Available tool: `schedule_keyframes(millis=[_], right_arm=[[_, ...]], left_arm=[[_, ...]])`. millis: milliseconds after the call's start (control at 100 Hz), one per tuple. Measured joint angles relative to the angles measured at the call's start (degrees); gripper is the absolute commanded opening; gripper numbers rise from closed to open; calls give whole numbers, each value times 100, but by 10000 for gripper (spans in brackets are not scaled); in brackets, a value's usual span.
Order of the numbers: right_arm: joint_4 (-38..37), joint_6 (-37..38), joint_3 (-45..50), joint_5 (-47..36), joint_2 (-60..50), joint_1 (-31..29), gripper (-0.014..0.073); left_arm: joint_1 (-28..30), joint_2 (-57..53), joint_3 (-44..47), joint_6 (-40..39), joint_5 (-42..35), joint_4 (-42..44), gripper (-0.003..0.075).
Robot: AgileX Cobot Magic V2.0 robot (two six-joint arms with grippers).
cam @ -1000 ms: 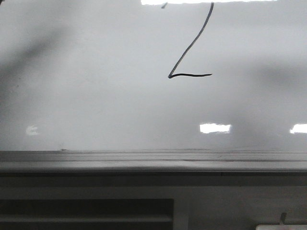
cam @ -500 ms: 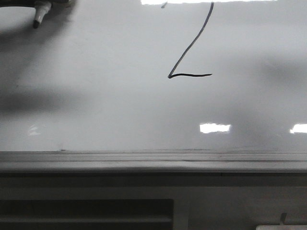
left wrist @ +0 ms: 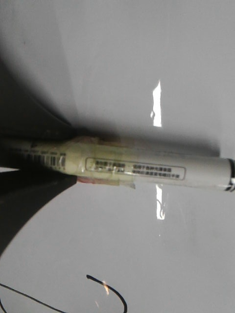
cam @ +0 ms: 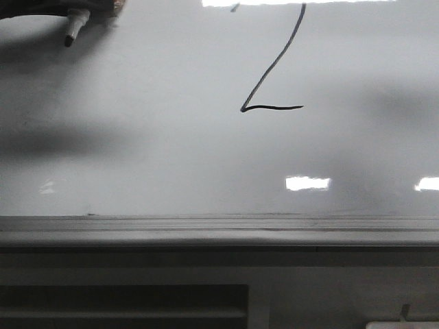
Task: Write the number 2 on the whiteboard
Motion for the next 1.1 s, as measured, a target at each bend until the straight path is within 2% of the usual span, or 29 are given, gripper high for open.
schedule_keyframes(millis=[160, 260, 570, 750, 820, 890, 940, 990, 1100], right_arm=[[0, 0, 0, 0, 0, 0, 435], [0, 10, 0, 8, 0, 0, 435], [0, 10, 0, 12, 0, 0, 435], [-11, 61, 0, -66, 0, 0, 415], [-52, 158, 0, -209, 0, 0, 333], [-74, 215, 0, -363, 0, 0, 197], [-83, 238, 0, -436, -13, 0, 53], [-106, 251, 13, -480, -56, 0, -78], [-164, 250, 214, -607, -292, 0, -52]], left_arm=[[0, 0, 0, 0, -10, 0, 227], [0, 13, 0, 0, -13, 0, 309], [0, -95, -14, 190, -22, 43, 434], [0, -658, 78, 777, -78, 31, 430], [0, -972, 148, 1008, -78, 20, 427], [0, -1297, 239, 1249, -35, 20, 404], [0, -1521, 287, 1419, 34, 20, 363], [0, -1744, 350, 1566, 172, 20, 288], [0, -2242, 532, 1772, 549, 31, 76]])
